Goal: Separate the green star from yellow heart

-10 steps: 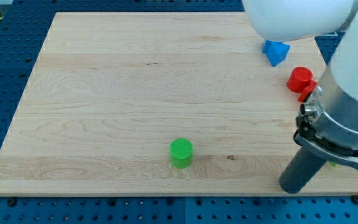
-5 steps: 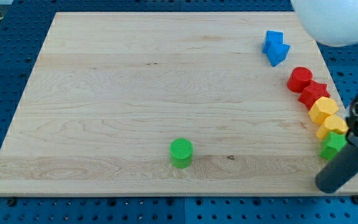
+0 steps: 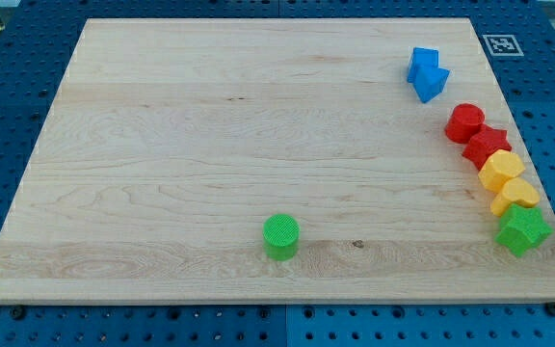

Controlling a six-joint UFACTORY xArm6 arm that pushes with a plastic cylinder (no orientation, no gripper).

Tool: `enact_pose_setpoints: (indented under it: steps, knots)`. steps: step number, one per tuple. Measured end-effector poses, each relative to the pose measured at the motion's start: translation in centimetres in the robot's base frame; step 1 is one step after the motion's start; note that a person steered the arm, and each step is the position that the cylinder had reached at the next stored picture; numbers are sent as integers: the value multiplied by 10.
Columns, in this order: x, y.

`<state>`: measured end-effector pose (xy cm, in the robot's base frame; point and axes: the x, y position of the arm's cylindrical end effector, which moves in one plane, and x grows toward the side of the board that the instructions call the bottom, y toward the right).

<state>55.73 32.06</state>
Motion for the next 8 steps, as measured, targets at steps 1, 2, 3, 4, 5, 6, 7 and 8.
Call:
enact_pose_setpoints:
  steps: [1, 2, 3, 4, 5, 6, 7, 8]
  knots:
    - [0, -2]
    - [0, -12]
    - [0, -19]
    - [1, -26]
    - [5, -46]
    - [5, -63]
    - [5, -66]
    - [5, -66]
